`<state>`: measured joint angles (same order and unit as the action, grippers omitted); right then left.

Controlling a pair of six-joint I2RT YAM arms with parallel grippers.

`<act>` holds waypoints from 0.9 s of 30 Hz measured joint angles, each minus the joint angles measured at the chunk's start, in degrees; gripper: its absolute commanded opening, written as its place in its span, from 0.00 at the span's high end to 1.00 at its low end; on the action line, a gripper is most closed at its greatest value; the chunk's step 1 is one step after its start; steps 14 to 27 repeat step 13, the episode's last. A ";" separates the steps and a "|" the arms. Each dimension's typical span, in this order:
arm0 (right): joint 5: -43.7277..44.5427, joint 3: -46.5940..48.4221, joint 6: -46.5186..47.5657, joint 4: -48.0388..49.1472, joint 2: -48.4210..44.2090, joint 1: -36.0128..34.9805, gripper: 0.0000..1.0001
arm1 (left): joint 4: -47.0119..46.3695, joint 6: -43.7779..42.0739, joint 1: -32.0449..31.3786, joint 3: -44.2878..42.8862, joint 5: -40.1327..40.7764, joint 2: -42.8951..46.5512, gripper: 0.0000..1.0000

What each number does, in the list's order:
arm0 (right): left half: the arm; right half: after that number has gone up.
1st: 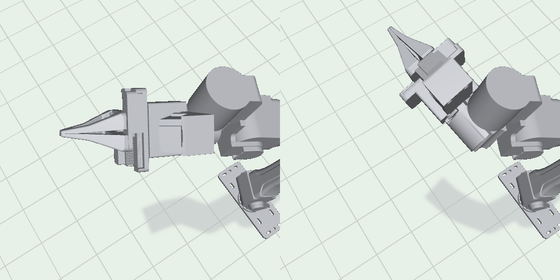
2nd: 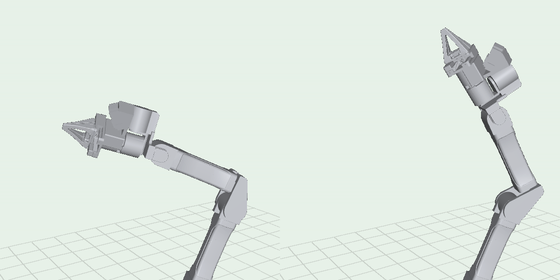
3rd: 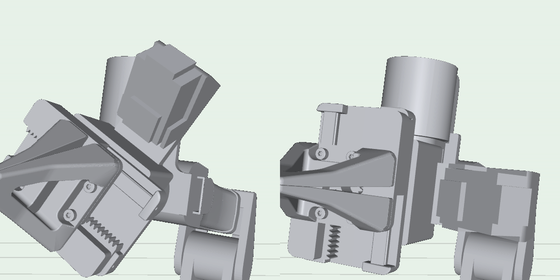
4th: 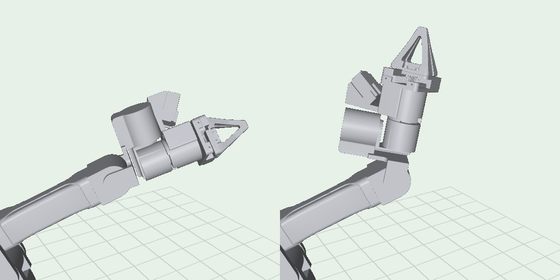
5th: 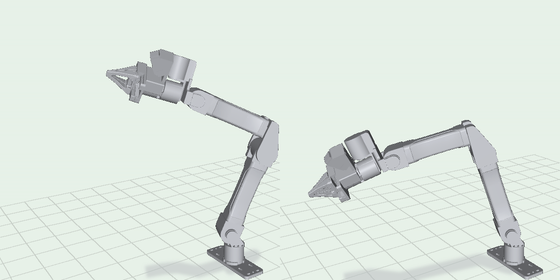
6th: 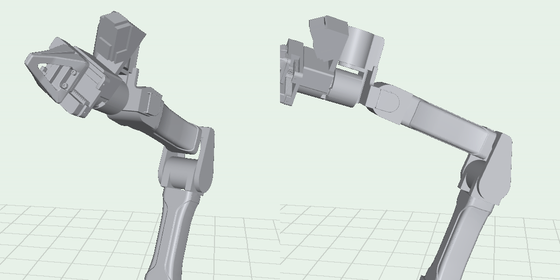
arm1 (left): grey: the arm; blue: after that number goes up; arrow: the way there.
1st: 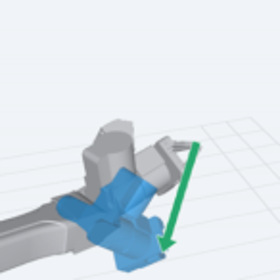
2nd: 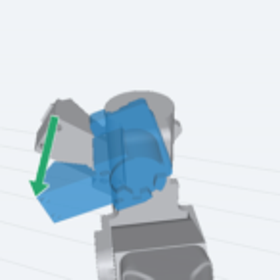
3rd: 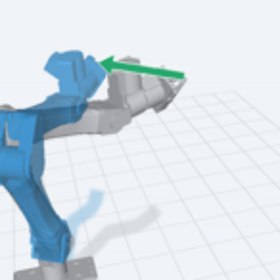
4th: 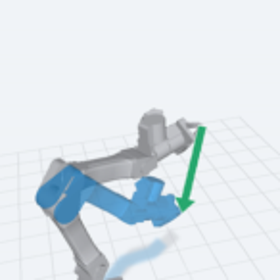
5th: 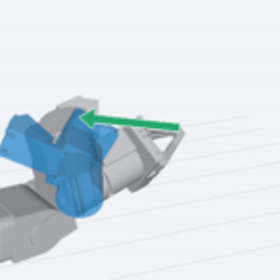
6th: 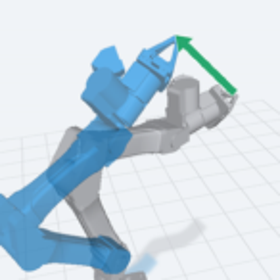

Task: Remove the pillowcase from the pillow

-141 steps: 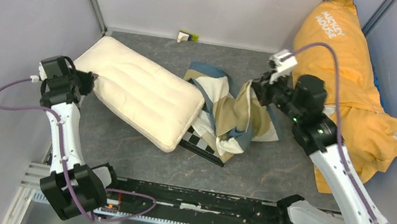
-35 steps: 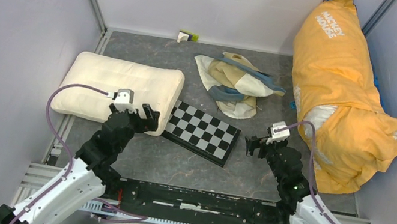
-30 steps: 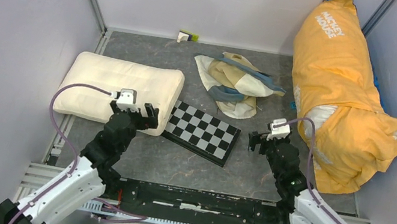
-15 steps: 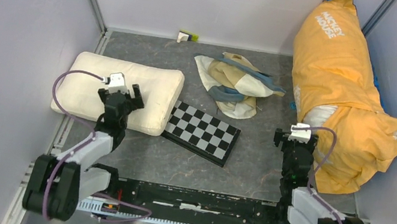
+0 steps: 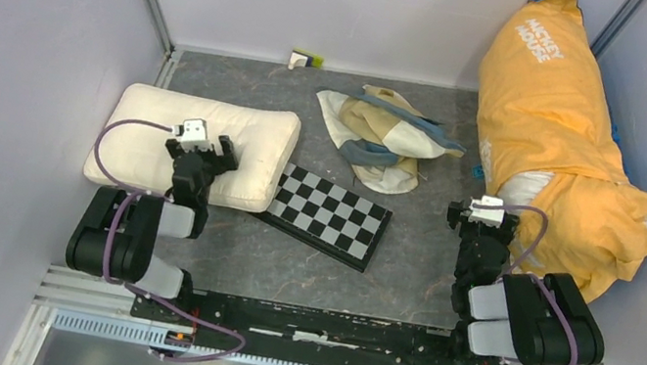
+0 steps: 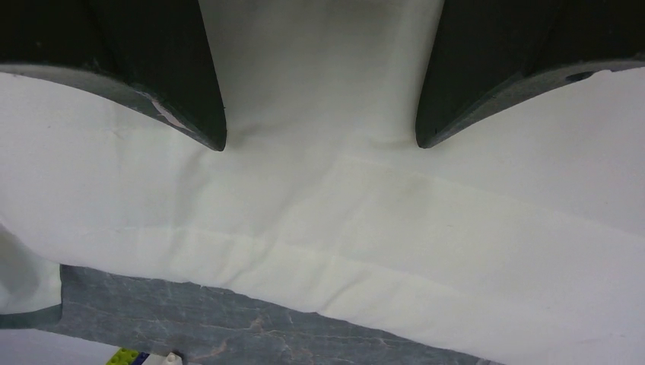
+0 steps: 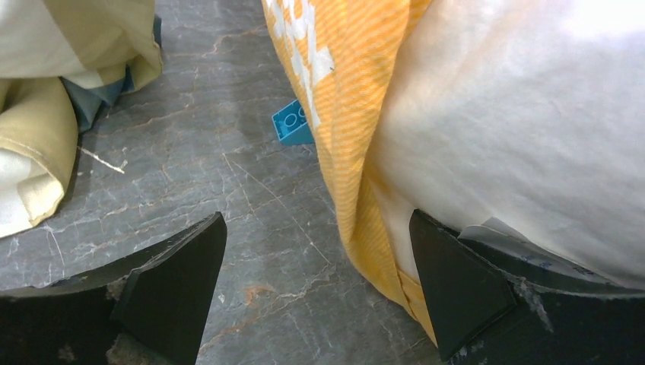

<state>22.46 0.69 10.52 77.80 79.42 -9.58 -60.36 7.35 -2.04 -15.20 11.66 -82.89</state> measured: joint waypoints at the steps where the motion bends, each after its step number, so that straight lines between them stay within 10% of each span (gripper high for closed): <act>1: 0.39 0.00 -0.15 0.57 0.00 0.00 0.02 | -0.02 -0.17 0.02 0.00 -0.26 0.00 0.00; 27: 0.74 0.00 -0.17 1.14 0.04 0.00 0.02 | -0.13 -3.67 0.44 -0.90 -6.12 -0.42 0.00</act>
